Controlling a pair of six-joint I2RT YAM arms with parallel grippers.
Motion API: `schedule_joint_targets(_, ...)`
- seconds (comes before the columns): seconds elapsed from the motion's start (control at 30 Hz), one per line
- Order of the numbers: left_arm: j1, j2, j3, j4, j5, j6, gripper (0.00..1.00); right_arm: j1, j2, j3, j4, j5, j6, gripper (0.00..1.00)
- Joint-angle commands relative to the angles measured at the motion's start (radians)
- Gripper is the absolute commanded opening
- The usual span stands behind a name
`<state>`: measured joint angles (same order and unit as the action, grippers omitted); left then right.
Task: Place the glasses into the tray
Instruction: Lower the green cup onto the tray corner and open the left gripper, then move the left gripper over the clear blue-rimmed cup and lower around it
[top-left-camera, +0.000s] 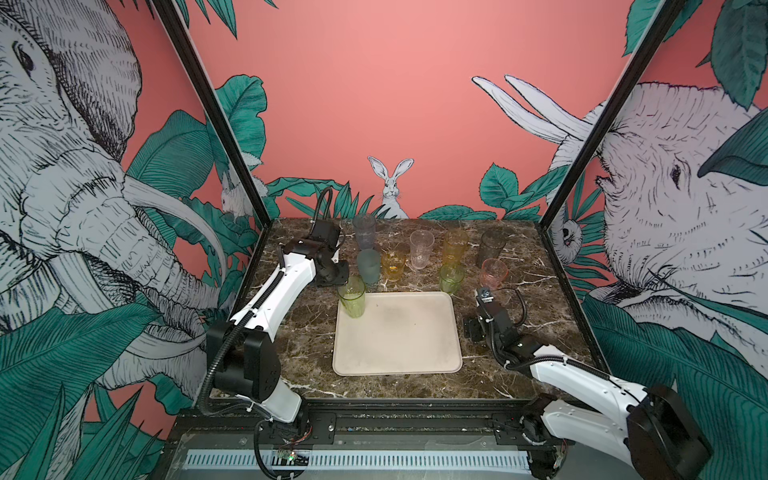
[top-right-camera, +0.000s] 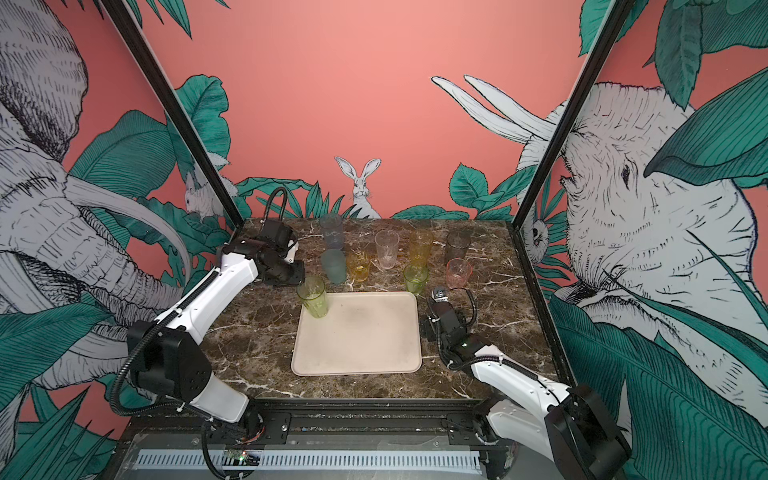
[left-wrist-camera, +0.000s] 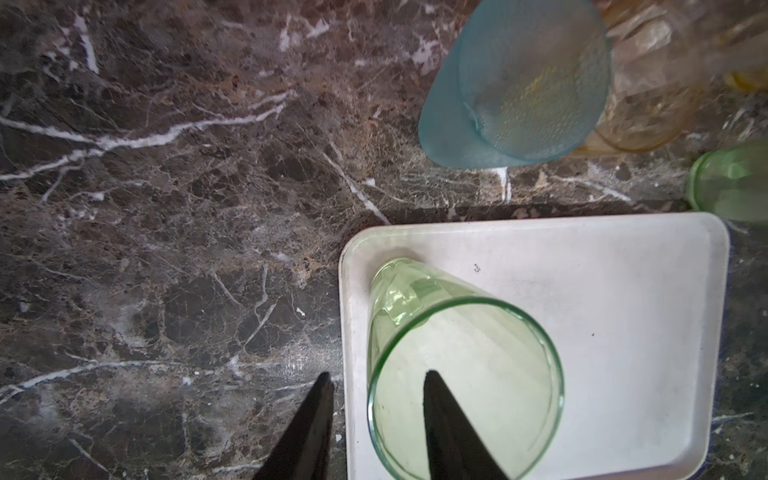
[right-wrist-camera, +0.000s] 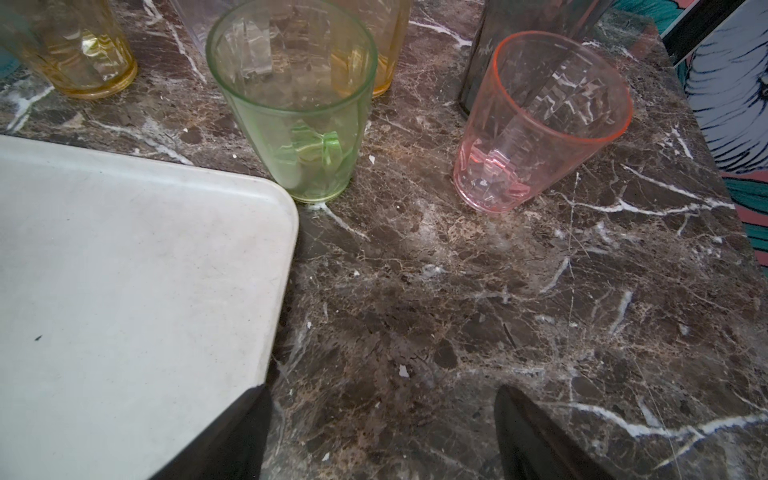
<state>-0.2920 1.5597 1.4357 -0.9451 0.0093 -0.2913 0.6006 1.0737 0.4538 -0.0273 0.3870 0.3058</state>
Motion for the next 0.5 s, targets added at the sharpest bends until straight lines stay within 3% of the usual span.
schedule_joint_targets(0.0, -0.004, -0.056, 0.076, -0.043, -0.034, 0.004, 0.41, -0.005, -0.026, 0.008, 0.012, 0.021, -0.007, 0.86)
schedule_joint_targets(0.47, -0.003, 0.016, 0.304, 0.01, -0.061, -0.058, 0.5, -0.005, -0.065, -0.013, 0.021, 0.026, -0.006, 0.86)
